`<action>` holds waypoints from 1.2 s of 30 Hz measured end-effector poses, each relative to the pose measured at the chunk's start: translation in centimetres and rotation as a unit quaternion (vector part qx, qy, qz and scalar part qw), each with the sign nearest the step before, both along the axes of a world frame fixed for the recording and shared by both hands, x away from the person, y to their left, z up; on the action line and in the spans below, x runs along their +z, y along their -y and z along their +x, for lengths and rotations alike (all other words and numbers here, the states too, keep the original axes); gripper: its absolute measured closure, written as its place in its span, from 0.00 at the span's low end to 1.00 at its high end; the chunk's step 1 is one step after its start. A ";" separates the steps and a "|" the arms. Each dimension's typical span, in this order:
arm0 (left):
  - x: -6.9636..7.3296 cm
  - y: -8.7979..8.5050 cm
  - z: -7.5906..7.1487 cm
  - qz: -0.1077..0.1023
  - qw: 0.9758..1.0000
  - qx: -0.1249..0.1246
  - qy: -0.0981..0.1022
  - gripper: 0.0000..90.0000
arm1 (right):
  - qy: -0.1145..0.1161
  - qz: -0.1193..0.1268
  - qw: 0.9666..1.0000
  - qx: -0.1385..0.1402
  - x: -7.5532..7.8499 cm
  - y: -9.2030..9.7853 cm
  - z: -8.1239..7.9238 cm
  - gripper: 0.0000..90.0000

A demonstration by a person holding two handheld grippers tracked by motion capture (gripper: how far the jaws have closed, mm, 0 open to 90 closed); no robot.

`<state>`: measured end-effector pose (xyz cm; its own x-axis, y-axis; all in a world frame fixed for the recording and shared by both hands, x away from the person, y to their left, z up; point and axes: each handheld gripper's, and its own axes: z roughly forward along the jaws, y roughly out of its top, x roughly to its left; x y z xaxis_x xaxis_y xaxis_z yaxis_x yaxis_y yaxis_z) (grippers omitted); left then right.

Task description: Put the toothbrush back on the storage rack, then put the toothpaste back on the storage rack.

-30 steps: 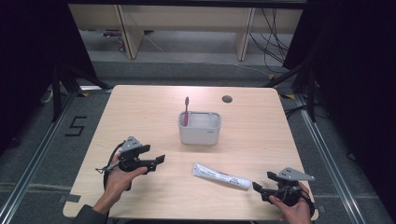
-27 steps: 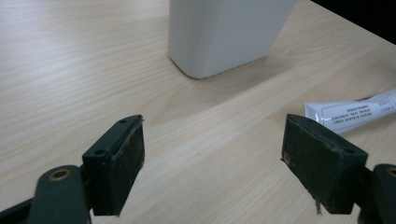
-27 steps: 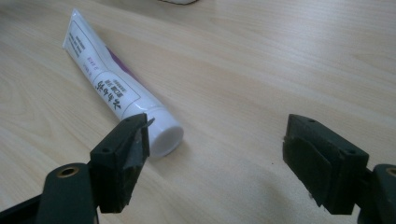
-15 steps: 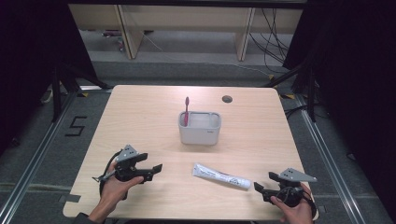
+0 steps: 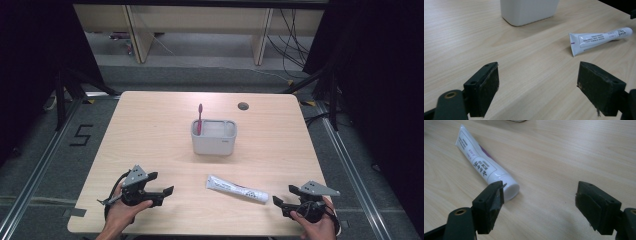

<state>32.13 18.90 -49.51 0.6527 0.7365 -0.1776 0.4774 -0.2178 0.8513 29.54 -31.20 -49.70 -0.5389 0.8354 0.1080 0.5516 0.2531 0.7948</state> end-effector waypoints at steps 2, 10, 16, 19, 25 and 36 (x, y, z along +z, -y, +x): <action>-0.3 -0.1 -0.5 0.011 1.000 -0.007 -0.005 0.19 | -0.003 -0.003 1.000 -0.001 0.0 -0.1 0.0 0.27; -0.7 -0.1 -1.4 0.013 1.000 -0.008 -0.008 0.19 | -0.006 0.007 1.000 0.008 0.4 -0.5 0.1 0.26; -1.0 -0.2 -1.7 0.027 0.999 -0.022 -0.016 0.19 | 0.002 0.000 1.000 0.026 1.1 -1.2 0.7 0.25; -1.0 -0.2 -1.9 0.030 0.999 -0.022 -0.016 0.19 | -0.006 -0.002 0.999 0.042 1.6 -2.2 0.9 0.25; -1.3 0.0 -2.0 0.039 0.999 -0.033 -0.016 0.20 | 0.005 -0.046 0.994 0.101 2.8 -4.9 2.1 0.26; -1.2 -0.1 -2.1 0.039 0.999 -0.030 -0.013 0.20 | -0.019 -0.142 0.971 0.192 3.1 -9.8 3.4 0.38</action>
<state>30.02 18.96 -50.73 0.6916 0.7085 -0.1400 0.4841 -0.3109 0.8179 32.93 -21.40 -46.56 -0.8170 0.5722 -0.0710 0.4004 0.6516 0.6443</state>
